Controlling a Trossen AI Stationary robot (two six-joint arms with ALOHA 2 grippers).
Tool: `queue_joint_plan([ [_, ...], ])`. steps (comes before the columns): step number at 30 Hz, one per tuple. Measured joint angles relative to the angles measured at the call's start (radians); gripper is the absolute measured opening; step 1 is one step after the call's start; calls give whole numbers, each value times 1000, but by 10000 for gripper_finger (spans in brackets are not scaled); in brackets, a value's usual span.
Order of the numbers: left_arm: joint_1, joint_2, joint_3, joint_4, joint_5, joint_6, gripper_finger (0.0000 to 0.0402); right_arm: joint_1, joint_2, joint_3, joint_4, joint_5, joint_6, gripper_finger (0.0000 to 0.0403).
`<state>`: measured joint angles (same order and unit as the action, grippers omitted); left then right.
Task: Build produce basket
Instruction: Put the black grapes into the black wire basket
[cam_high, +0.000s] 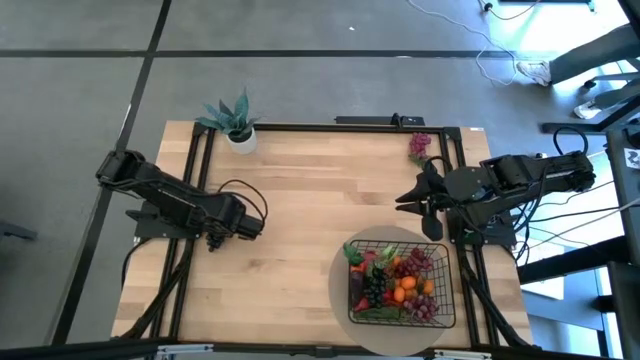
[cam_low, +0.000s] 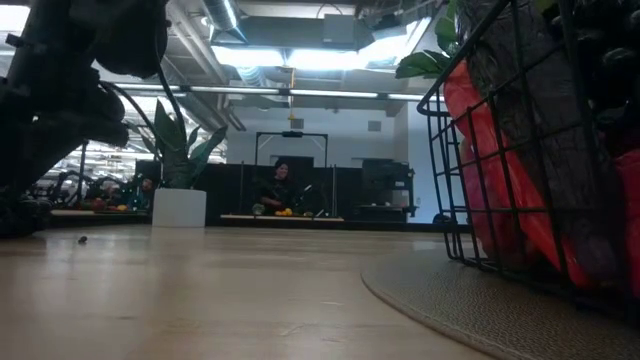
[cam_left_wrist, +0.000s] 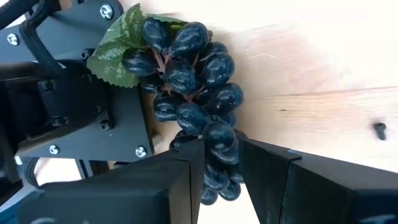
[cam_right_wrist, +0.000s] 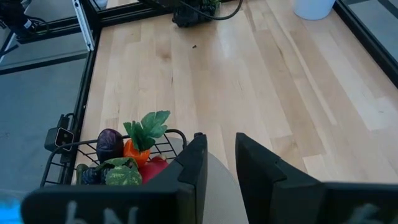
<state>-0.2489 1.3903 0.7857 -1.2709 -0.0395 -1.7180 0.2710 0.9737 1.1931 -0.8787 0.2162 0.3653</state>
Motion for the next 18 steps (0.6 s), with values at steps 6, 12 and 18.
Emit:
queue_joint_plan([
  [6, 0, 0, -48, 39, -1, 0, 88, 0, 0, 0, 0, 0, 0, 70],
  [12, 0, 0, -59, 40, -18, 47, 86, 0, 0, 0, 0, 0, 0, 70],
  [18, 0, 0, -59, 42, -25, 132, 21, 0, 0, 0, 0, 0, -2, 70],
])
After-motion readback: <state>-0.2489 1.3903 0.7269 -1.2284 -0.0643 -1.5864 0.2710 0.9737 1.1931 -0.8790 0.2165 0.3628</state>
